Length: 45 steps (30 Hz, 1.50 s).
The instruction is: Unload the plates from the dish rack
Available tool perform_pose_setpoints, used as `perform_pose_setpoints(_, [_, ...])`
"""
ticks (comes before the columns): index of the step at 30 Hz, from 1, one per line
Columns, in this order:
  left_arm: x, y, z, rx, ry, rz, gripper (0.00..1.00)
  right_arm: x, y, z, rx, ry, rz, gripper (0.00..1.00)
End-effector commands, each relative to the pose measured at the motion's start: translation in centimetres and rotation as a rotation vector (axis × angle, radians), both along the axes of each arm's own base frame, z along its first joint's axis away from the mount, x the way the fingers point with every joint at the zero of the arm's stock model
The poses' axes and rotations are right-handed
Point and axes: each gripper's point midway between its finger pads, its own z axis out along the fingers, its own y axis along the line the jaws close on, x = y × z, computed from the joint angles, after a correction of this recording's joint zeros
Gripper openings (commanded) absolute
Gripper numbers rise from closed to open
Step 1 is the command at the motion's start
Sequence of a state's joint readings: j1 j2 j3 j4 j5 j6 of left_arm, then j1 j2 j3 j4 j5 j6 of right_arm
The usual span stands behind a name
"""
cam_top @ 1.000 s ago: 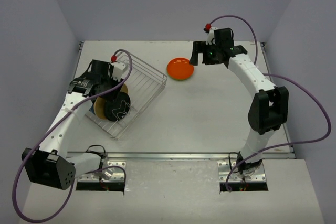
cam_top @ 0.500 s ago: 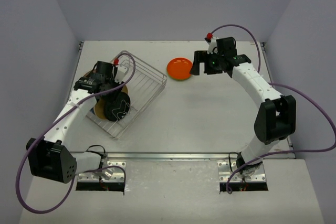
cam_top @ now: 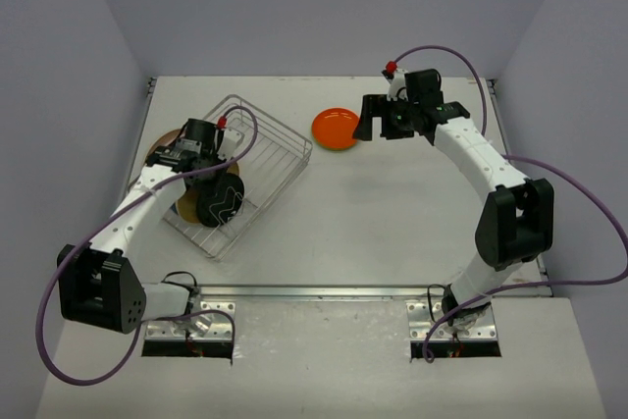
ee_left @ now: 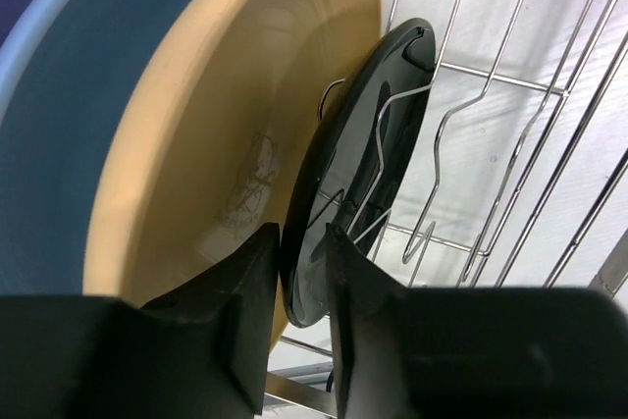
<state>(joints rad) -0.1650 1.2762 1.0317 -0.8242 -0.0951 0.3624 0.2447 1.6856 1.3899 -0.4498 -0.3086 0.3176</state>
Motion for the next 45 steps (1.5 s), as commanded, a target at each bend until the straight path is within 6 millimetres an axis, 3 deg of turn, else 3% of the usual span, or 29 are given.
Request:
perform_pose_setpoints(1, [0.5,-1.1,0.5,-0.049,-0.032,-0.025,0.16,0.3,0.5,3.0,0.043,-0.078,0.010,0.99])
perform_pose_setpoints(5, [0.2,-1.2,0.7,-0.053,-0.029,-0.024,0.01,0.4,0.7,3.2,0.049,-0.078,0.014,0.99])
perform_pose_setpoints(10, [0.4,-0.8,2.8,-0.039,-0.074,-0.016,0.00,0.3,1.1,4.1,0.075,-0.090,0.034,0.99])
perform_pose_setpoints(20, [1.8,0.1,12.3,-0.002,-0.255,-0.011,0.00,-0.1,2.1,6.1,0.130,-0.109,0.076,0.99])
perform_pose_setpoints(22, [1.7,0.1,13.1,-0.003,-0.269,-0.017,0.00,-0.3,2.5,6.4,0.152,-0.112,0.094,0.99])
perform_pose_setpoints(24, [1.5,-0.7,15.6,-0.045,-0.315,-0.045,0.00,-1.0,3.3,7.4,0.203,-0.135,0.137,0.99])
perform_pose_setpoints(26, [1.0,-2.9,16.9,-0.158,-0.324,-0.109,0.00,-2.1,4.1,8.4,0.266,-0.153,0.181,0.98])
perform_pose_setpoints(29, [-0.1,-6.0,17.9,-0.325,-0.315,-0.187,0.00,-3.5,5.6,10.7,0.363,-0.212,0.260,0.96])
perform_pose_setpoints(34, [-0.9,-9.6,17.6,-0.521,-0.257,-0.250,0.00,-5.8,9.1,13.5,0.423,-0.271,0.392,0.92])
perform_pose_setpoints(40, [-0.8,-10.9,17.6,-0.589,-0.240,-0.283,0.00,-7.6,13.3,13.5,0.402,-0.263,0.498,0.81])
perform_pose_setpoints(45, [-0.9,-11.2,17.4,-0.603,-0.229,-0.296,0.00,-8.8,16.3,11.7,0.375,-0.223,0.578,0.69])
